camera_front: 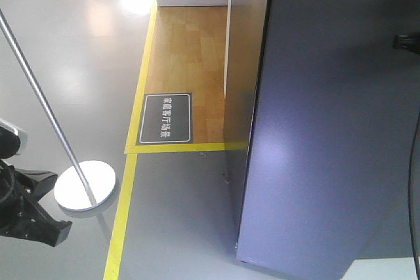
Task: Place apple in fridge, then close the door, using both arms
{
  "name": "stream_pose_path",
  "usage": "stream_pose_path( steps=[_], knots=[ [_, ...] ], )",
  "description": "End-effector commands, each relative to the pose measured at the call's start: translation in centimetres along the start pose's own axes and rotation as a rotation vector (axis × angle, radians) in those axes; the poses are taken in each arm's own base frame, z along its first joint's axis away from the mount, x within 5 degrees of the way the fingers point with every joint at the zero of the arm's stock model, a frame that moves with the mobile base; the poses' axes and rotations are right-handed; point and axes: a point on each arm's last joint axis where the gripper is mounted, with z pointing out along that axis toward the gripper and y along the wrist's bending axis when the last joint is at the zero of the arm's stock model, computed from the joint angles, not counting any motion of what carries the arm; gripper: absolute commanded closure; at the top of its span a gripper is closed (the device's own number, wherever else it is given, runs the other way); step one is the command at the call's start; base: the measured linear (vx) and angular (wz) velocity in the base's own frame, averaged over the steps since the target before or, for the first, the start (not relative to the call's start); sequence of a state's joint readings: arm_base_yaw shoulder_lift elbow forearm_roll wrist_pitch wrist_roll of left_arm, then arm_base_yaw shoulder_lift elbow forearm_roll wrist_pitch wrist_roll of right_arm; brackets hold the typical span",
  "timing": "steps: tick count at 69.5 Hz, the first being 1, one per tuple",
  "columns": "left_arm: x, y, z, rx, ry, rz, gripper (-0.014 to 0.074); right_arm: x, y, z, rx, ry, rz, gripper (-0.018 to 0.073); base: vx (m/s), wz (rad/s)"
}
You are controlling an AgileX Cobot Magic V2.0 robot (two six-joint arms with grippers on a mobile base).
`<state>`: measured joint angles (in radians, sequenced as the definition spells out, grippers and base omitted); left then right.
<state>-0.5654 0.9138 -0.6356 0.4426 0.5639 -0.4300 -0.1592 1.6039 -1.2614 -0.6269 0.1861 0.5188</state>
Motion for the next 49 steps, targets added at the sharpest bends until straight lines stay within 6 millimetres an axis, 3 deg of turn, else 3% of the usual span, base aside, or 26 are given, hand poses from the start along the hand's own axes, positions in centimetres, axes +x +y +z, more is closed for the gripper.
stream_pose_path(
  steps=[1,15,28,40,49],
  knots=[
    [-1.2,-0.1,-0.7,0.019,-0.091,-0.005,0.0603,-3.1,0.0,0.2,-0.029,-0.137,0.005,0.0563,0.00,0.00],
    [-1.2,-0.1,-0.7,0.019,-0.091,-0.005,0.0603,-3.9,0.5,4.3,-0.045,-0.154,0.054,0.0563,0.00,0.00],
    [-1.2,-0.1,-0.7,0.019,-0.091,-0.005,0.0603,-3.9,0.7,6.5,-0.042,-0.144,0.059,0.0563,0.00,0.00],
    [-1.2,-0.1,-0.7,0.019,-0.091,-0.005,0.0603,-3.6,0.7,7.0,-0.041,-0.134,0.046,0.0563,0.00,0.00],
    [-1.2,-0.1,-0.7,0.019,-0.091,-0.005,0.0603,-3.7,0.7,6.0,-0.007,-0.067,0.055,0.0563,0.00,0.00]
  ],
)
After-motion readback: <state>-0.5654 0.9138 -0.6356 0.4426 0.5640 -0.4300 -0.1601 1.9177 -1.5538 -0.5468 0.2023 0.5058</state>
